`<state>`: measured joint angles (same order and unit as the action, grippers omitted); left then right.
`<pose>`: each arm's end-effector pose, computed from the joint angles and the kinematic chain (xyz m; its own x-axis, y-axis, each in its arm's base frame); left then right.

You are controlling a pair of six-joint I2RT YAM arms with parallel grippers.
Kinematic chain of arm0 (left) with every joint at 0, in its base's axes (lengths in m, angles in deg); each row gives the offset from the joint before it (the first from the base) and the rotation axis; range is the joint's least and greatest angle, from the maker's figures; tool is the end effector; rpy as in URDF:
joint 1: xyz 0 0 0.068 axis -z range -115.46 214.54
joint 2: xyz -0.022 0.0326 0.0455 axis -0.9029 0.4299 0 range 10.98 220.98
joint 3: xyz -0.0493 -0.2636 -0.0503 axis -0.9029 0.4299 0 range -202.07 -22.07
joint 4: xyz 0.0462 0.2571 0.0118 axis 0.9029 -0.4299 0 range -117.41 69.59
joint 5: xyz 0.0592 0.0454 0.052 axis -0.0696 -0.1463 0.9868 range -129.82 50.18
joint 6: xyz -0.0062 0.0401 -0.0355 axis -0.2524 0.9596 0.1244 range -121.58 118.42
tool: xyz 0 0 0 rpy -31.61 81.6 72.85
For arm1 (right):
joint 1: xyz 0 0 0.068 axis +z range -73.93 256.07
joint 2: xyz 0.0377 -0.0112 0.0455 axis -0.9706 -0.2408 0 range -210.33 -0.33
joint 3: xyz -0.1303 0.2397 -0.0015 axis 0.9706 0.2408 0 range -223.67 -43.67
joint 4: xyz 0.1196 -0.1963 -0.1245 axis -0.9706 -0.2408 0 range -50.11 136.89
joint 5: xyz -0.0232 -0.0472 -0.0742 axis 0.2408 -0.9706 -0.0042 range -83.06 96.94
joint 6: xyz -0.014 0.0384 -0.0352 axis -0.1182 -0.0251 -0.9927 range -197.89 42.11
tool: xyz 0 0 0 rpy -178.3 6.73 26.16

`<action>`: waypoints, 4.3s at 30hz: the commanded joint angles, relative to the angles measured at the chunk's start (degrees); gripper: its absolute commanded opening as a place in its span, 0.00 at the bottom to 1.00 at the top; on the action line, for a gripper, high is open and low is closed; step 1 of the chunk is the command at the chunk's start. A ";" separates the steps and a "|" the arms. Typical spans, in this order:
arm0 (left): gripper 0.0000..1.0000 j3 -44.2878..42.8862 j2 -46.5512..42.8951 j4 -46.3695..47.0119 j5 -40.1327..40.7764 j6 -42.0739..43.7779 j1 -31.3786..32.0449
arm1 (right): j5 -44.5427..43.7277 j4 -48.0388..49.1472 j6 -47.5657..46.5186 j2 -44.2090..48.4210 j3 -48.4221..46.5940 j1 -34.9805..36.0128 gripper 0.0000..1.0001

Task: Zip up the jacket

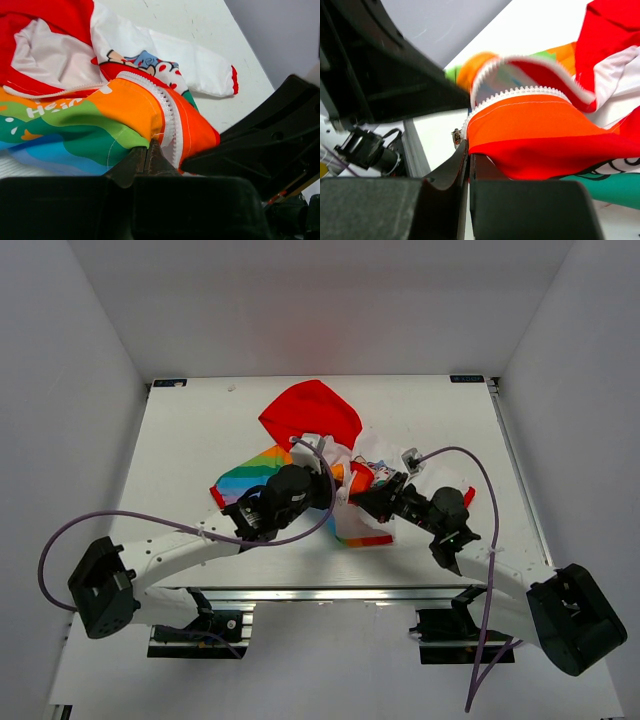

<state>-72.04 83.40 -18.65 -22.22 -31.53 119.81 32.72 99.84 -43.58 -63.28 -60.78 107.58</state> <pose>0.1744 -0.2327 0.2891 -0.4851 -0.1357 -0.8639 0.4386 0.8169 -0.3745 0.1785 0.1277 0.2279 -0.3856 0.3589 -0.8500 -0.7521 0.4113 0.5149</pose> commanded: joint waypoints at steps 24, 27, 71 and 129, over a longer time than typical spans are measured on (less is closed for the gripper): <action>0.00 -1.00 -4.92 -2.90 -1.80 -1.07 -0.16 | -2.05 0.67 -3.54 6.70 -0.12 -2.24 0.00; 0.00 -1.00 -5.01 -2.20 -1.35 -0.54 -0.16 | -1.35 -0.91 -3.46 7.41 0.05 -2.24 0.00; 0.00 1.55 -2.73 4.04 -3.90 -2.48 -0.16 | -5.65 0.58 2.08 4.42 -2.50 -2.15 0.00; 0.00 -1.08 -2.55 -12.56 -11.99 2.89 -0.07 | -1.08 -39.67 -3.45 6.26 -15.59 -3.64 0.36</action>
<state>-69.77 81.57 -27.90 -35.81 -27.71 119.48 31.54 61.63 -45.46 -59.26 -74.87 104.21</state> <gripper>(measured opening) 0.009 0.340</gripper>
